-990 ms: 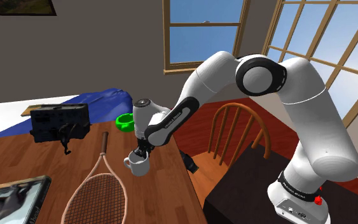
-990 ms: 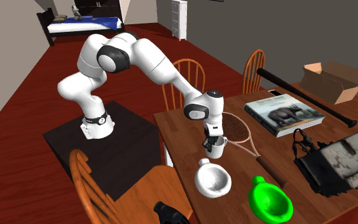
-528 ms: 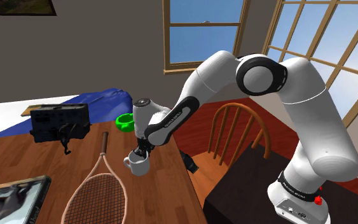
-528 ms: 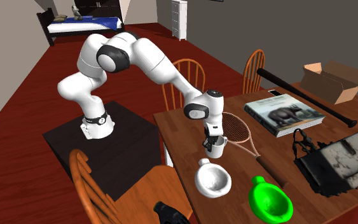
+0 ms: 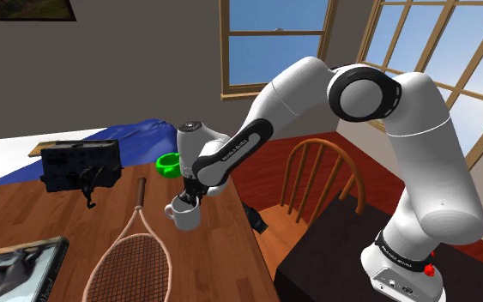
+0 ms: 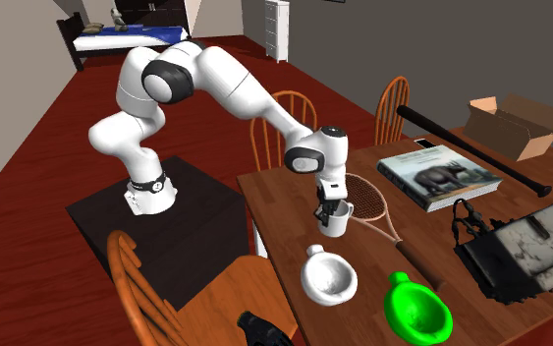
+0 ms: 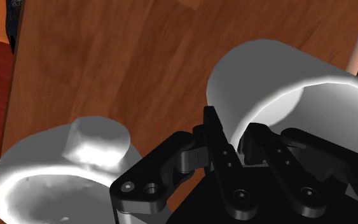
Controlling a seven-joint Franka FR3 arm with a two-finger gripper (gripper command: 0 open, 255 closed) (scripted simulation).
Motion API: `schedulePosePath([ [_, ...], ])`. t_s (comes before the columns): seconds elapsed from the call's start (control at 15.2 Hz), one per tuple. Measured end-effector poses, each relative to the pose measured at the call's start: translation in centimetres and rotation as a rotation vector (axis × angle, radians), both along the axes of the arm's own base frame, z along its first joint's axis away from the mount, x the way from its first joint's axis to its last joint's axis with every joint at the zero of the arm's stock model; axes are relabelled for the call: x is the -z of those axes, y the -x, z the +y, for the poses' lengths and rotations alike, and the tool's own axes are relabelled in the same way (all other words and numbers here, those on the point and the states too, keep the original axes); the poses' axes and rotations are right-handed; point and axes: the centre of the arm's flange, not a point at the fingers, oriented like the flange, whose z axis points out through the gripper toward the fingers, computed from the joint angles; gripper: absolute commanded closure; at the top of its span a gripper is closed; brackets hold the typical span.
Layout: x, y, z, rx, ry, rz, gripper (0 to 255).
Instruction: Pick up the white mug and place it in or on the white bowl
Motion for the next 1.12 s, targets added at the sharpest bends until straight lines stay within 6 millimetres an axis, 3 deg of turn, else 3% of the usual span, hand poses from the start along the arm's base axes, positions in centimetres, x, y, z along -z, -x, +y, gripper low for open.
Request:
schedulePosePath([
  [1.12, -8.9, 0.0, 0.0, 0.0, 0.0, 0.0, 255],
])
